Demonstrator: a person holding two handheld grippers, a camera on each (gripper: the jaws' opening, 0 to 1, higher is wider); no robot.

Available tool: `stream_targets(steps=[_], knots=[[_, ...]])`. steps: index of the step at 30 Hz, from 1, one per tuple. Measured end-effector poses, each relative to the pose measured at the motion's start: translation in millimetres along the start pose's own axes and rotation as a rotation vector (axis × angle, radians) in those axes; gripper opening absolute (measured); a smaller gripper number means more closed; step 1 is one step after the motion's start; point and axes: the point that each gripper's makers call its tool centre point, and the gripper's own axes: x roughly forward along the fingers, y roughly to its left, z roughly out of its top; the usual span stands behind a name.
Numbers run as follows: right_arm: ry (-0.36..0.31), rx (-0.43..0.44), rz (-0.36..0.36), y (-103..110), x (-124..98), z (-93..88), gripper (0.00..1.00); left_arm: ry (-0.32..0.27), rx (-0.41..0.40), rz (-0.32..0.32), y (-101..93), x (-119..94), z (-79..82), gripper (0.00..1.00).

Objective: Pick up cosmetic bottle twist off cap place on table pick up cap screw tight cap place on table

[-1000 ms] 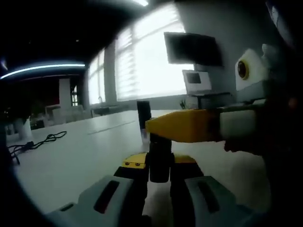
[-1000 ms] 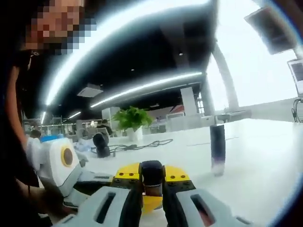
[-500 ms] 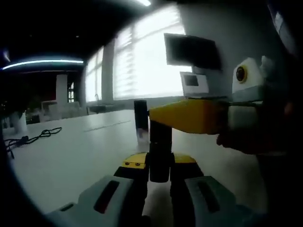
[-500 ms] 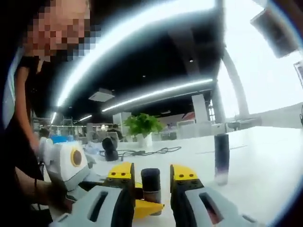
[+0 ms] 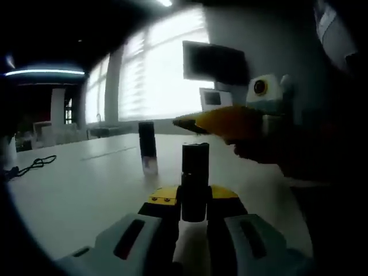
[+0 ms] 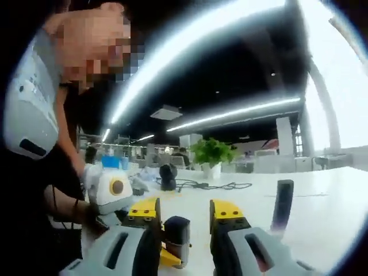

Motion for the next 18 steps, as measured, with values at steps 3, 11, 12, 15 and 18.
stream_targets(steps=[3,11,12,15,18], knots=[[0.03,0.017,0.141,16,-4,-4.0,0.26,-0.002,-0.027,-0.055,-9.7,0,0.2,0.07],[0.117,-0.002,0.353,32,-15,-13.5,0.26,0.009,-0.031,-0.126,-22.3,1,-2.8,0.07],[0.12,-0.001,0.354,31,-15,-14.1,0.26,0.01,-0.029,-0.128,-22.8,1,-3.0,0.07],[0.127,-0.004,0.359,28,-13,-16.9,0.25,-0.011,-0.037,-0.15,-25.6,1,1.2,0.07],[0.158,-0.009,0.417,36,-16,-22.8,0.24,-0.033,-0.059,-0.199,-32.6,-2,5.6,0.07]])
